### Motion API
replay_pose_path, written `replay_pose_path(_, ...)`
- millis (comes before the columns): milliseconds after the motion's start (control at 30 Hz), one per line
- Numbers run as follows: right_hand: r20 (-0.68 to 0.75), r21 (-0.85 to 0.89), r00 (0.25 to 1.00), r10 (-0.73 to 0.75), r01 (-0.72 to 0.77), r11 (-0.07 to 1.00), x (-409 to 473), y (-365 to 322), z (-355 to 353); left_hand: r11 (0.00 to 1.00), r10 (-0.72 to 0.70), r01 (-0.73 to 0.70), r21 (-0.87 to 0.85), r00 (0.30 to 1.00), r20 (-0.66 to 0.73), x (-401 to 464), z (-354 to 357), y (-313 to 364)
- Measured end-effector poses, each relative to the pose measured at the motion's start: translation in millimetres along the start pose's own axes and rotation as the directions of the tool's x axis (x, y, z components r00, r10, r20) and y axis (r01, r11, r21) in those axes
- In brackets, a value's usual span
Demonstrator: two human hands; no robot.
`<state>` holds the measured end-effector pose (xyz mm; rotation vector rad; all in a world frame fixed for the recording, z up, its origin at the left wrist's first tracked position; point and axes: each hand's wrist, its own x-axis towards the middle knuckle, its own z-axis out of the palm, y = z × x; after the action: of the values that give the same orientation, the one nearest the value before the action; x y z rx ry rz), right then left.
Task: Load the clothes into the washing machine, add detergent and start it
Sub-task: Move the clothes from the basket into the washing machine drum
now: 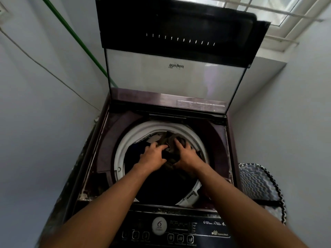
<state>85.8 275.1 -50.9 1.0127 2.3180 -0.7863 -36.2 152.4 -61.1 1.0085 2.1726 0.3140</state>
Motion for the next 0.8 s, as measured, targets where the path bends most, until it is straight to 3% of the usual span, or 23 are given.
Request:
replay_pose_path(100,0.059,-0.057,0.998,0.037,-0.033,0.998,10.2,-9.3,19.5,0.999,-0.019,0.017,0.044,0.999,0.047,5.3,10.1,-11.2)
replay_pose_path(300,-0.071,0.008,0.961,0.268,-0.268,0.963,39.8,-24.0,50.7,0.979,0.03,-0.024,0.2,0.999,-0.028,6.1,16.1,-23.7)
replay_pose_path(467,-0.128,-0.038,0.943,0.308,-0.315,0.948,58.7,-28.1,70.0,0.987,0.004,-0.028,0.156,0.988,0.154,16.3,37.9,-61.6)
replay_pose_path(633,-0.1,-0.013,0.949,0.299,-0.301,0.953,78.4,-23.5,70.4,0.998,0.047,-0.052,0.031,0.989,0.143,38.0,49.5,-78.0)
replay_pose_path(800,-0.083,0.01,0.952,0.293,-0.293,0.956,84.1,-21.7,70.3,0.998,0.063,-0.066,0.012,0.983,0.169,46.7,51.2,-85.1)
